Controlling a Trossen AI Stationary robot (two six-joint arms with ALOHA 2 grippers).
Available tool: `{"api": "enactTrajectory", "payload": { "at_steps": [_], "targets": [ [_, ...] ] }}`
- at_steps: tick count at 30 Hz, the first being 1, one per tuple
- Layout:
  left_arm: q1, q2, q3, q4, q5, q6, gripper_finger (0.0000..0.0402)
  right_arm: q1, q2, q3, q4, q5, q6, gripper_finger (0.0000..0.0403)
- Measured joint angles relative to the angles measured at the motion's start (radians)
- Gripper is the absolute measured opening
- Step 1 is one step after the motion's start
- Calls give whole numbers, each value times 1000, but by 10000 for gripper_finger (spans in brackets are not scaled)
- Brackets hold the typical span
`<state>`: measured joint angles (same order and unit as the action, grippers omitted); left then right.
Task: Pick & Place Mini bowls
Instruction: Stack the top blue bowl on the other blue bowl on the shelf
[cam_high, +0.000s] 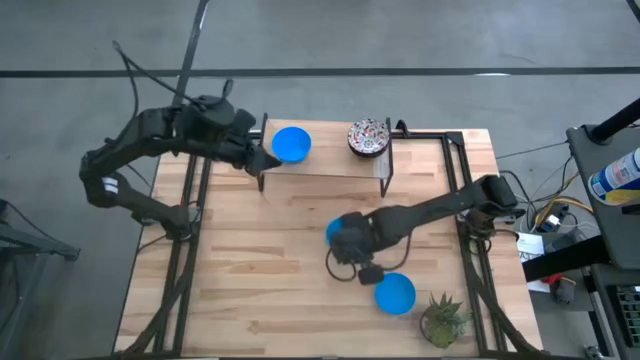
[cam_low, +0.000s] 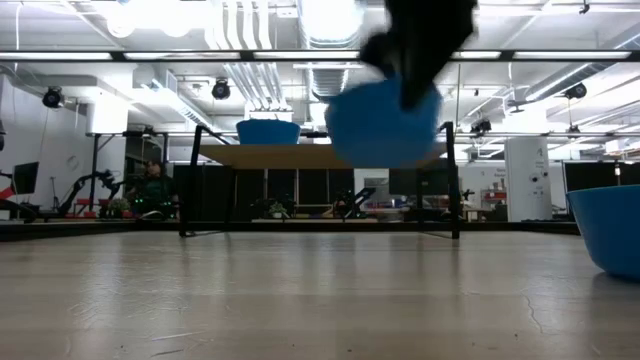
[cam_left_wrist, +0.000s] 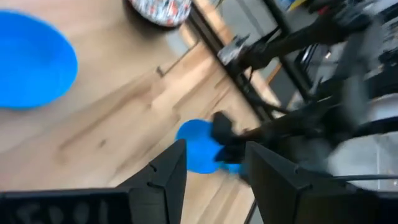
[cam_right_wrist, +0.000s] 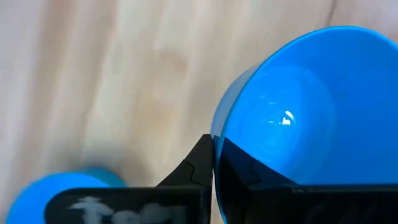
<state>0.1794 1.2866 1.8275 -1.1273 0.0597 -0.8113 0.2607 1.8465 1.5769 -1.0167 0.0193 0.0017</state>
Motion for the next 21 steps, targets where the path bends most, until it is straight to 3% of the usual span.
{"api": "enactTrajectory", "payload": {
  "at_steps": [8, 21],
  "targets": [
    [-42, 77, 0, -100, 102, -44, 156, 68, 2, 193, -25, 59, 68, 9],
    [-140, 277, 0, -104, 145, -73, 156, 86, 4, 257, -18, 49, 193, 8]
  ]
}}
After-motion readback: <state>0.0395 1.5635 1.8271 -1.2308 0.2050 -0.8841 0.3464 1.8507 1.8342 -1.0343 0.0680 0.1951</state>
